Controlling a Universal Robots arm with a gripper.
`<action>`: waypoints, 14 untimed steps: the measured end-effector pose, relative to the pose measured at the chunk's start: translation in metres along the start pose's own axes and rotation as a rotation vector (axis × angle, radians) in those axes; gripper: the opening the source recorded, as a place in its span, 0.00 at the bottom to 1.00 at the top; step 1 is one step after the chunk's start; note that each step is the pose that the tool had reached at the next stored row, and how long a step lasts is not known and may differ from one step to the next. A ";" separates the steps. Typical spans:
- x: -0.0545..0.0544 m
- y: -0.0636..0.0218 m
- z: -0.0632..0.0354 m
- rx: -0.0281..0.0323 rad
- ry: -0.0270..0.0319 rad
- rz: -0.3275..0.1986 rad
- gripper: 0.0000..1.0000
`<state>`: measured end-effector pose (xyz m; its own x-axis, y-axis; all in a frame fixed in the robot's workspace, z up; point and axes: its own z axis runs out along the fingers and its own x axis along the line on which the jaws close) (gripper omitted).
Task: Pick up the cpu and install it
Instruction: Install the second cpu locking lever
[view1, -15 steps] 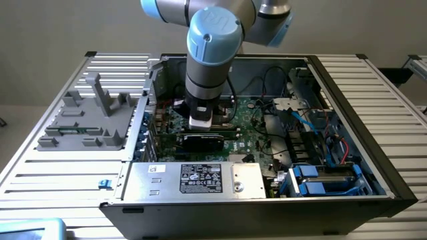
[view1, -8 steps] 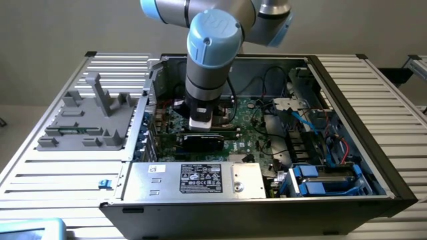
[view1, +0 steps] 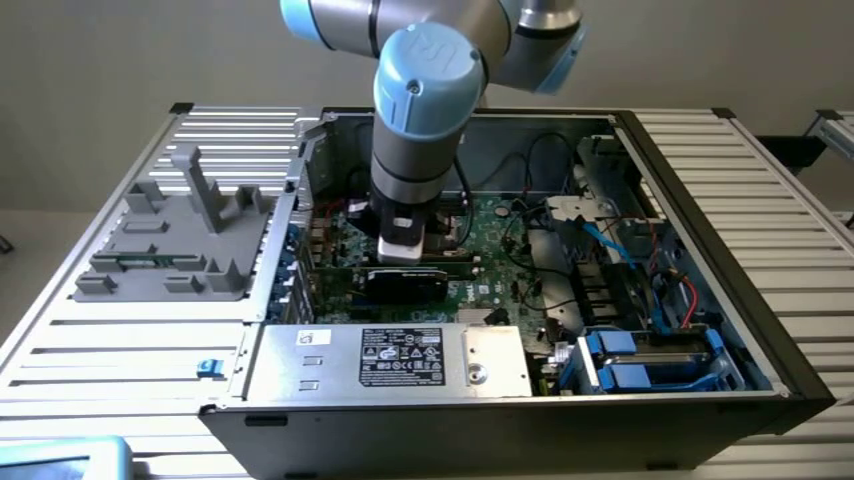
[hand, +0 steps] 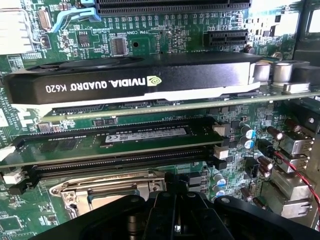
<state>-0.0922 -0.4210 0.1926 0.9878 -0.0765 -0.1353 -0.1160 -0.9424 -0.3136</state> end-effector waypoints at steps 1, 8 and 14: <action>0.000 0.0002 0.0004 0.0001 0.0004 0.001 0.11; 0.000 0.0004 0.0012 0.0011 0.0023 0.007 0.11; 0.000 0.0005 0.0013 0.0018 0.0029 0.009 0.11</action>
<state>-0.0922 -0.4210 0.1912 0.9871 -0.0857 -0.1353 -0.1248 -0.9411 -0.3141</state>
